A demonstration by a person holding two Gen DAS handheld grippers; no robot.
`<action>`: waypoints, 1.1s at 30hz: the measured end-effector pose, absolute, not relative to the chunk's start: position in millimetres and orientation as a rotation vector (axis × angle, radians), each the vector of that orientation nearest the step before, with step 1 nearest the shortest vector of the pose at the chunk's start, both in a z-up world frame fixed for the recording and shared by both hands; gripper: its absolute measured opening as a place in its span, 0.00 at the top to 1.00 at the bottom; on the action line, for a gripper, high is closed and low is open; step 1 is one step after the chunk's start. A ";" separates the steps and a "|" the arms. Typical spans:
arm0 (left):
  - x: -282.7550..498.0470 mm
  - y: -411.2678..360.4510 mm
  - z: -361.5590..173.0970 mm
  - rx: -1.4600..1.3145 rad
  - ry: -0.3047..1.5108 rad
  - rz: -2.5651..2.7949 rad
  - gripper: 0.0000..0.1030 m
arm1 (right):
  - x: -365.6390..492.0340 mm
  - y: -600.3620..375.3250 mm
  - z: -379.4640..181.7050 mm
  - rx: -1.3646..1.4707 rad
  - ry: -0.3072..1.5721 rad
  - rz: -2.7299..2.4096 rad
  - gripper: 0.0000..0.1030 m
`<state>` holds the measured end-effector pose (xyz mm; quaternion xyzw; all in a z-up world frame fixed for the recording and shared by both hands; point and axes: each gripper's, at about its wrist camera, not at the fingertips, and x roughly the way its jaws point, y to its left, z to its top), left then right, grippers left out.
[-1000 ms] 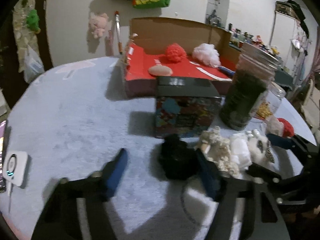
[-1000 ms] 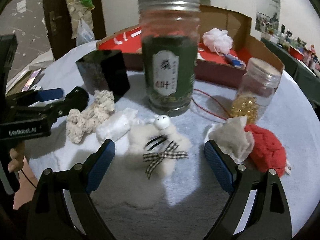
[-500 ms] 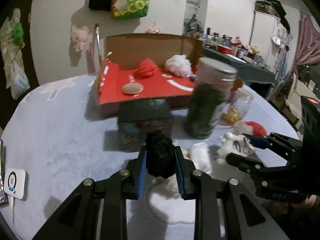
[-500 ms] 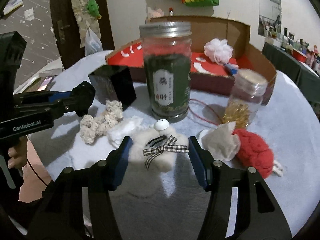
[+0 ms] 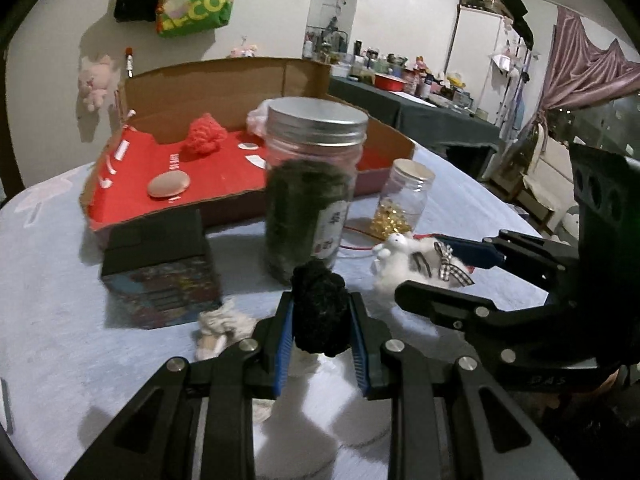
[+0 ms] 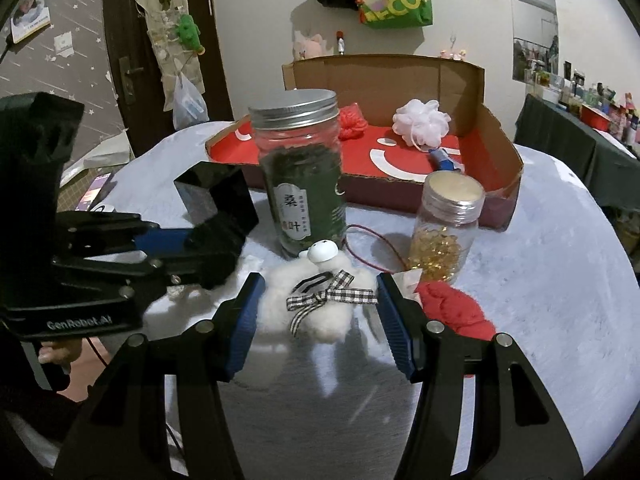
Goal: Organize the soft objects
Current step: 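Grasp the black fluffy scrunchie with the left tool while the right tool grasps the white plush bear, then carry the black scrunchie and white bear over into the red-lined box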
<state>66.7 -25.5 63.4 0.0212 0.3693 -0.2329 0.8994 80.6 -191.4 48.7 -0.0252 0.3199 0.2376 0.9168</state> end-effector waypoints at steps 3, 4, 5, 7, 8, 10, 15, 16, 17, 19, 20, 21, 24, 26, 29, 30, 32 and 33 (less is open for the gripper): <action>70.5 -29.8 60.7 0.044 0.773 -0.487 0.74 | 82.2 -192.1 48.9 -0.055 0.658 0.494 0.47; 70.8 -30.6 60.2 0.044 0.776 -0.487 0.74 | 82.6 -192.4 49.0 -0.054 0.658 0.496 0.47; 71.5 -31.4 59.7 0.046 0.778 -0.487 0.74 | 82.9 -192.3 49.1 -0.055 0.657 0.497 0.47; 72.4 -31.8 59.5 0.047 0.781 -0.487 0.74 | 82.8 -192.0 49.1 -0.056 0.657 0.498 0.47; 72.5 -30.5 58.6 0.047 0.781 -0.488 0.74 | 83.0 -191.9 49.1 -0.054 0.657 0.499 0.47; 72.4 -30.9 58.8 0.047 0.781 -0.485 0.74 | 83.6 -191.7 49.2 -0.051 0.658 0.501 0.47; 72.4 -23.9 60.7 0.044 0.777 -0.471 0.74 | 84.4 -194.5 50.1 -0.043 0.656 0.499 0.47; 71.9 -21.0 62.0 0.044 0.773 -0.464 0.74 | 84.9 -196.0 50.6 -0.040 0.657 0.498 0.47; 71.7 -19.1 63.3 0.045 0.769 -0.456 0.74 | 85.4 -197.8 51.3 -0.038 0.655 0.494 0.47; 71.4 -13.5 65.0 0.041 0.766 -0.444 0.74 | 85.9 -202.4 52.5 -0.036 0.654 0.483 0.47; 71.1 -10.0 65.7 0.036 0.766 -0.441 0.74 | 86.5 -205.5 53.4 -0.030 0.654 0.478 0.47; 70.6 -6.5 66.5 0.035 0.766 -0.430 0.74 | 86.3 -208.6 54.1 -0.025 0.654 0.474 0.47; 68.9 4.1 69.2 0.037 0.760 -0.401 0.74 | 86.6 -218.3 55.8 -0.011 0.653 0.456 0.47; 67.9 11.2 71.5 0.029 0.760 -0.390 0.74 | 86.7 -224.6 56.7 -0.004 0.653 0.446 0.47; 65.4 21.5 74.4 0.034 0.757 -0.360 0.74 | 86.9 -235.0 57.8 0.005 0.658 0.428 0.47; 64.3 25.1 75.1 0.036 0.756 -0.350 0.74 | 86.7 -237.5 57.8 0.005 0.661 0.423 0.47; 61.9 32.4 75.7 0.036 0.758 -0.330 0.74 | 86.3 -243.5 57.7 0.002 0.666 0.410 0.47; 60.7 36.6 75.9 0.036 0.758 -0.321 0.74 | 86.5 -246.8 57.8 0.001 0.670 0.401 0.47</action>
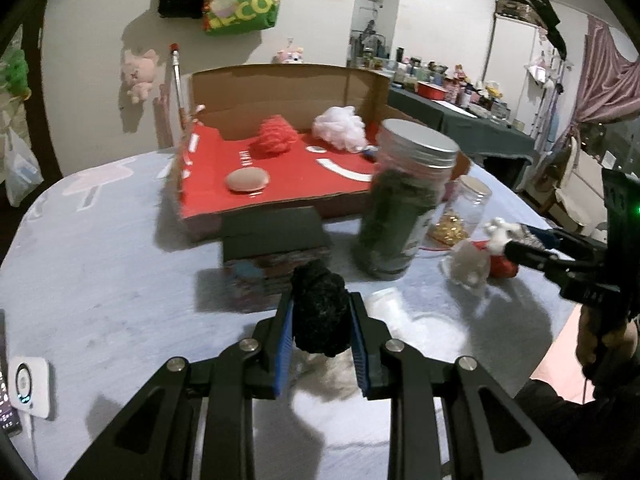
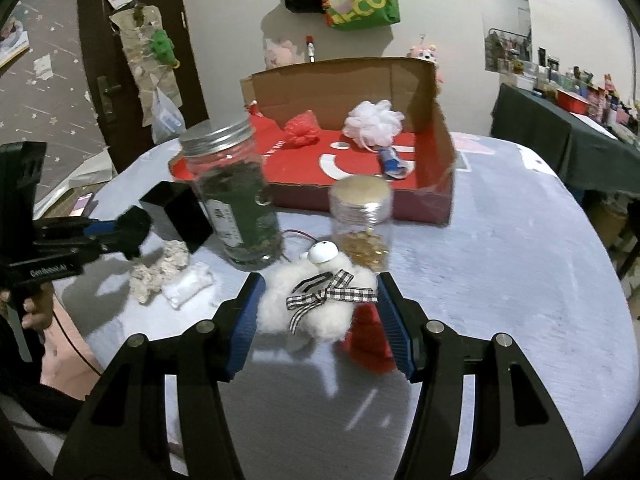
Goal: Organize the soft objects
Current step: 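Carry the black scrunchie and white bear over into the red-lined box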
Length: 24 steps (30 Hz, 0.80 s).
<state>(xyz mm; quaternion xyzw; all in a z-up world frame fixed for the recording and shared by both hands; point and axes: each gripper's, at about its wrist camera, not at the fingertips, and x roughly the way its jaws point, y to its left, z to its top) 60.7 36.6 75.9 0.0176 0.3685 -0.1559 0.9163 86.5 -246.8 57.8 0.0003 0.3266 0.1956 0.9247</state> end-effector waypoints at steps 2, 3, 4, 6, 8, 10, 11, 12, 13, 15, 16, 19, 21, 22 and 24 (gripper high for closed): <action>59.5 45.3 75.4 0.040 0.759 -0.300 0.74 | 86.9 -252.9 57.8 0.003 0.675 0.390 0.47; 59.3 50.6 75.0 0.041 0.762 -0.286 0.74 | 87.0 -256.7 57.7 0.005 0.677 0.380 0.47; 59.5 54.9 74.4 0.040 0.766 -0.279 0.74 | 86.9 -259.6 57.6 0.005 0.679 0.374 0.47; 61.1 63.8 72.8 0.041 0.773 -0.260 0.74 | 88.1 -266.2 57.9 0.006 0.679 0.358 0.47; 63.6 71.7 71.1 0.049 0.776 -0.240 0.74 | 90.5 -273.2 57.5 0.014 0.680 0.346 0.47; 66.1 78.3 68.9 0.062 0.777 -0.231 0.74 | 93.2 -278.7 56.9 0.024 0.682 0.339 0.47; 67.1 80.5 68.4 0.068 0.777 -0.225 0.74 | 94.7 -281.8 56.6 0.028 0.683 0.334 0.47; 68.8 83.9 67.3 0.075 0.777 -0.222 0.74 | 96.4 -284.1 56.1 0.030 0.683 0.332 0.47; 70.3 86.4 66.4 0.079 0.778 -0.222 0.74 | 98.7 -286.4 56.1 0.035 0.684 0.331 0.47; 75.3 91.7 64.4 0.088 0.782 -0.228 0.74 | 102.5 -291.9 55.3 0.039 0.687 0.332 0.47; 77.4 93.6 63.4 0.093 0.782 -0.237 0.74 | 104.1 -293.7 55.3 0.036 0.686 0.334 0.47; 86.1 98.6 60.3 0.108 0.783 -0.263 0.74 | 110.3 -297.5 55.0 0.015 0.686 0.335 0.47; 91.8 100.7 59.3 0.112 0.784 -0.284 0.74 | 113.9 -298.5 54.8 -0.001 0.682 0.336 0.47; 95.8 101.9 58.4 0.121 0.787 -0.292 0.74 | 115.7 -299.1 54.8 -0.010 0.681 0.338 0.47; 100.7 102.0 57.4 0.134 0.783 -0.307 0.74 | 119.9 -298.7 54.2 -0.025 0.681 0.349 0.47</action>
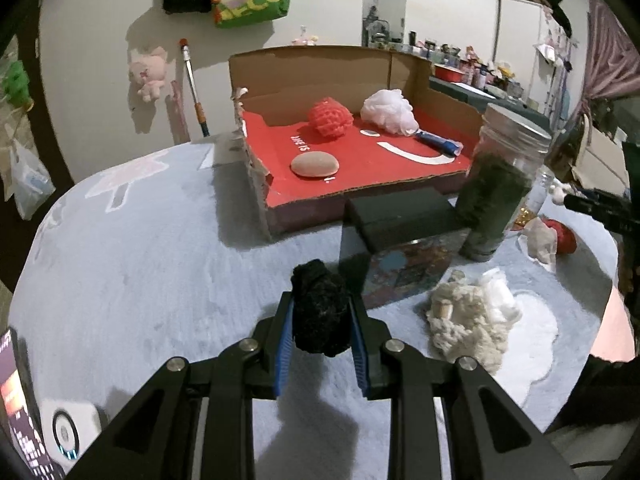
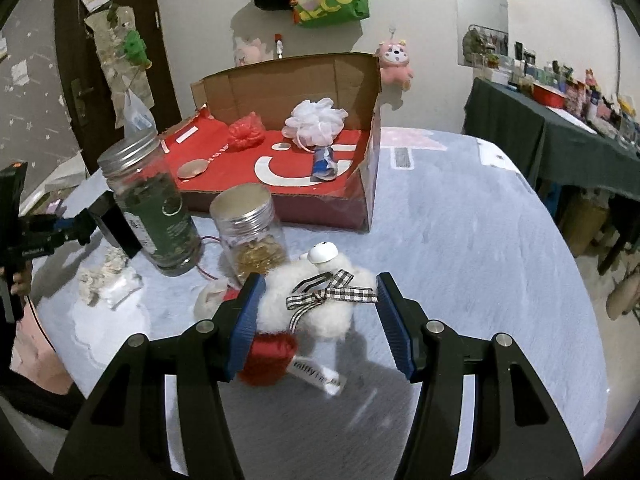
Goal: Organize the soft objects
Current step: 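Carry the black scrunchie and white bear over into the red-lined box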
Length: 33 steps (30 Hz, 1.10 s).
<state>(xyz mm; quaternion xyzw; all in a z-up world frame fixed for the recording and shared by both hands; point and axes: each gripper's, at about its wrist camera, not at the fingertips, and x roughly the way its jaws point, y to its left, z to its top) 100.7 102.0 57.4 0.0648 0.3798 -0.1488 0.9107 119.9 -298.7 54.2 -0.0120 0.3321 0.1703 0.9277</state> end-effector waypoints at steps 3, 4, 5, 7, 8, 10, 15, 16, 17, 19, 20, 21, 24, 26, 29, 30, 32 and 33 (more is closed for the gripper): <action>109.9 104.5 57.1 0.129 0.786 -0.336 0.74 | 126.8 -298.4 53.3 -0.058 0.677 0.357 0.47; 112.9 106.1 57.8 0.129 0.783 -0.347 0.74 | 129.3 -298.8 53.4 -0.065 0.675 0.364 0.47; 115.7 107.0 58.7 0.130 0.782 -0.358 0.74 | 131.7 -299.3 53.6 -0.069 0.675 0.368 0.47; 120.0 108.0 61.7 0.136 0.776 -0.377 0.74 | 137.3 -300.1 56.0 -0.082 0.668 0.384 0.47; 122.4 108.8 64.3 0.142 0.770 -0.389 0.74 | 139.9 -300.0 57.5 -0.095 0.663 0.388 0.47; 127.2 109.9 71.5 0.156 0.754 -0.407 0.74 | 144.9 -300.0 60.9 -0.116 0.654 0.398 0.47; 143.5 108.9 91.3 0.169 0.727 -0.446 0.74 | 159.0 -296.8 77.1 -0.156 0.623 0.435 0.47; 147.0 107.3 94.7 0.173 0.723 -0.452 0.74 | 162.4 -295.0 81.0 -0.167 0.615 0.440 0.47; 151.9 104.5 98.6 0.179 0.717 -0.457 0.74 | 165.2 -292.7 83.9 -0.172 0.611 0.445 0.47; 162.2 98.0 104.8 0.180 0.720 -0.474 0.74 | 173.4 -288.6 91.2 -0.171 0.603 0.466 0.47; 167.2 94.7 106.5 0.179 0.724 -0.482 0.74 | 178.9 -285.3 95.5 -0.171 0.600 0.479 0.47; 172.6 91.0 108.1 0.181 0.730 -0.488 0.74 | 183.6 -283.2 98.2 -0.173 0.598 0.490 0.47; 194.4 76.2 112.0 0.195 0.761 -0.501 0.74 | 201.6 -269.4 105.9 -0.175 0.611 0.534 0.47; 208.0 66.4 112.9 0.204 0.789 -0.508 0.74 | 213.6 -258.3 108.4 -0.181 0.628 0.561 0.47; 229.4 51.3 113.8 0.210 0.833 -0.505 0.74 | 235.0 -239.4 109.0 -0.196 0.665 0.599 0.47; 238.3 45.5 113.5 0.206 0.854 -0.514 0.74 | 243.8 -231.7 109.0 -0.201 0.683 0.612 0.47; 249.2 36.8 111.3 0.208 0.880 -0.520 0.74 | 260.4 -218.6 109.0 -0.213 0.715 0.619 0.47; 255.2 31.9 109.6 0.215 0.896 -0.520 0.74 | 268.0 -213.8 109.0 -0.215 0.734 0.626 0.47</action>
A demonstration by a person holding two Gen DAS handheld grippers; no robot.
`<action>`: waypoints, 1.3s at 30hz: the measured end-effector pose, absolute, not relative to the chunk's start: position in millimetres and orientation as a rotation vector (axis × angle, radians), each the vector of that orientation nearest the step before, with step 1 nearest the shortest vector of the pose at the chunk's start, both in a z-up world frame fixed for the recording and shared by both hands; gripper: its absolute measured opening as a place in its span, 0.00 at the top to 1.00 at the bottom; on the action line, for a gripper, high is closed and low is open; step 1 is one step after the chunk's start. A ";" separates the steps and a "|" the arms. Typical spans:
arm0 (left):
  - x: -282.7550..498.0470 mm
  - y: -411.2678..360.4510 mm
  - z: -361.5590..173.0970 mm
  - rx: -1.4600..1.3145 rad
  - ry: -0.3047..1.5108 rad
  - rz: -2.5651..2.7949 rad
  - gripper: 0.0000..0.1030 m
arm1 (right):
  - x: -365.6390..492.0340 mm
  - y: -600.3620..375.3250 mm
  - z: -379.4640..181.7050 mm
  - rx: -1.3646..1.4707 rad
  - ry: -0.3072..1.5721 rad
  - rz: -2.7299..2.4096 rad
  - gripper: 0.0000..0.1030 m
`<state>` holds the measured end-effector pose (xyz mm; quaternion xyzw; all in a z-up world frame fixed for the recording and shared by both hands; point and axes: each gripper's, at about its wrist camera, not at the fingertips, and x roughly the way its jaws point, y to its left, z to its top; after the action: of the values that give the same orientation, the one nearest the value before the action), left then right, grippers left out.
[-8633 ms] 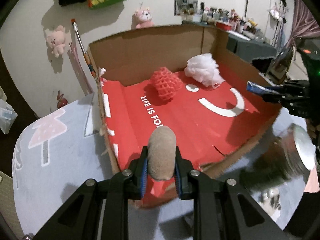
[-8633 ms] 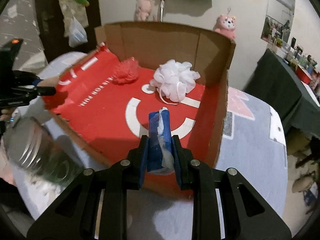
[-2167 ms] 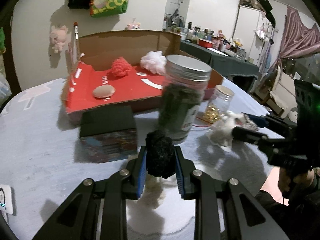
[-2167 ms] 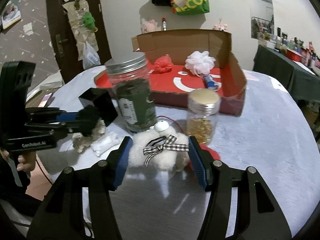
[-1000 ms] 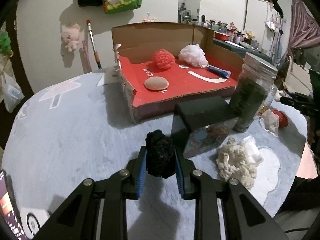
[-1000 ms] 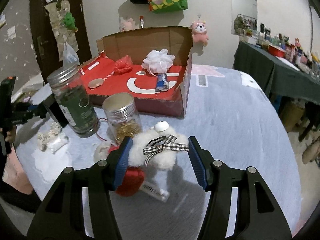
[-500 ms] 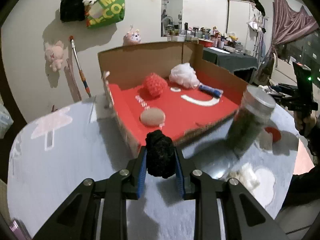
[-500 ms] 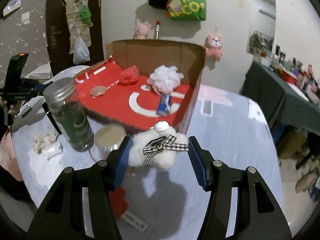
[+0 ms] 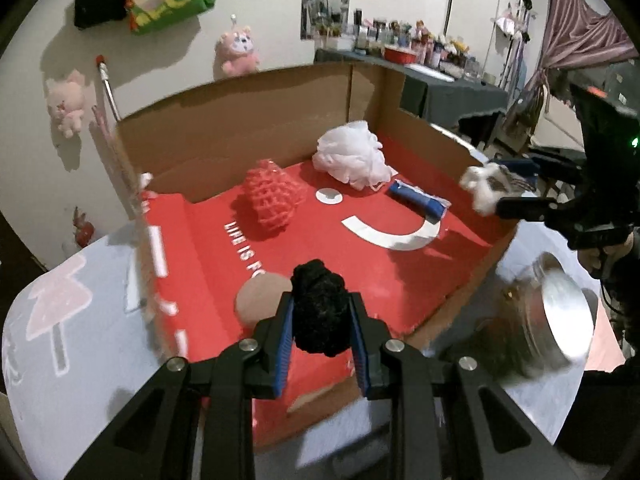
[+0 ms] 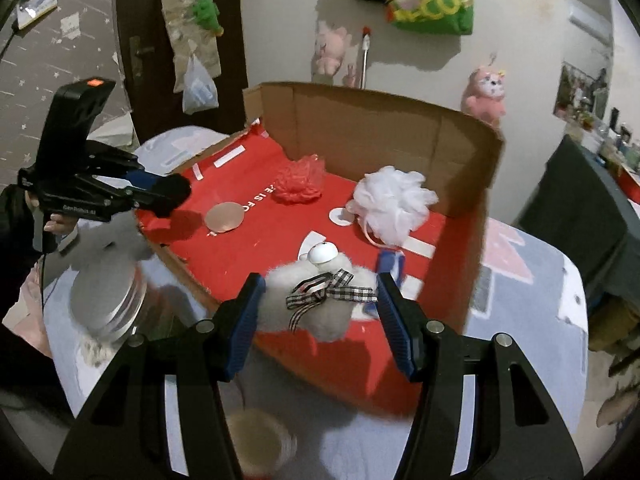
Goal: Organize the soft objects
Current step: 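Carry the black scrunchie and white bear over into the red-lined box, then open both tools to drop the scrunchie and bear into the box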
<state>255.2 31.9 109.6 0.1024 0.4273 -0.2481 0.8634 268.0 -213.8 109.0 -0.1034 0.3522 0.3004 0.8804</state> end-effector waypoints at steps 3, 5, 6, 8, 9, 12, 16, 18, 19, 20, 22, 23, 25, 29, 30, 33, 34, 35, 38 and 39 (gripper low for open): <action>273.8 17.2 101.8 0.238 0.945 -0.517 0.74 | 291.7 -199.8 106.7 -0.215 0.796 0.635 0.47; 284.3 8.2 96.5 0.259 0.967 -0.514 0.74 | 309.0 -189.4 101.5 -0.220 0.848 0.633 0.47; 289.2 3.4 94.0 0.272 0.977 -0.515 0.74 | 315.1 -186.1 99.0 -0.224 0.867 0.630 0.47; 298.4 -4.0 89.5 0.283 1.001 -0.519 0.73 | 329.9 -179.0 92.0 -0.219 0.927 0.634 0.47; 303.0 -7.5 87.6 0.289 1.010 -0.520 0.73 | 337.7 -175.7 87.9 -0.216 0.956 0.627 0.47; 315.6 -17.6 79.3 0.318 1.045 -0.512 0.73 | 355.6 -167.8 75.6 -0.211 1.028 0.615 0.47; 328.6 -26.8 69.2 0.354 1.079 -0.504 0.73 | 371.5 -161.0 61.2 -0.234 1.081 0.590 0.47; 334.6 -29.2 63.1 0.364 1.096 -0.493 0.73 | 379.1 -159.8 55.7 -0.229 1.107 0.584 0.47; 336.7 -29.7 61.0 0.364 1.102 -0.488 0.73 | 382.3 -160.6 52.8 -0.218 1.123 0.580 0.47; 338.5 -29.7 59.1 0.363 1.107 -0.485 0.73 | 384.6 -161.2 51.4 -0.205 1.131 0.578 0.47; 340.4 -29.1 57.0 0.359 1.110 -0.486 0.72 | 389.2 -162.5 47.2 -0.193 1.149 0.570 0.46; 340.9 -28.6 56.6 0.360 1.109 -0.483 0.72 | 390.6 -163.0 46.1 -0.188 1.154 0.570 0.46; 341.9 -27.5 56.7 0.355 1.106 -0.480 0.71 | 390.9 -163.6 45.1 -0.180 1.164 0.570 0.46; 339.2 -29.0 55.6 0.362 1.100 -0.475 0.70 | 388.8 -160.4 42.1 -0.213 1.171 0.558 0.46; 338.7 -28.8 55.4 0.363 1.100 -0.474 0.69 | 388.7 -160.1 41.3 -0.211 1.178 0.560 0.46; 336.6 -30.8 55.8 0.366 1.097 -0.474 0.69 | 389.9 -160.8 39.4 -0.221 1.181 0.548 0.46; 336.6 -32.5 55.4 0.367 1.098 -0.475 0.69 | 390.0 -161.6 39.3 -0.218 1.184 0.547 0.46; 335.6 -33.1 55.3 0.370 1.099 -0.477 0.69 | 390.0 -162.9 40.1 -0.212 1.182 0.546 0.46; 334.3 -34.6 55.5 0.380 1.096 -0.479 0.69 | 390.2 -164.4 41.3 -0.199 1.185 0.549 0.46; 333.6 -34.6 54.5 0.378 1.096 -0.479 0.69 | 390.4 -165.5 41.4 -0.199 1.187 0.548 0.46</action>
<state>333.6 -34.6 54.5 0.1769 0.5129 -0.2241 0.8096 390.4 -165.5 41.4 -0.0922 0.5514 0.2543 0.7892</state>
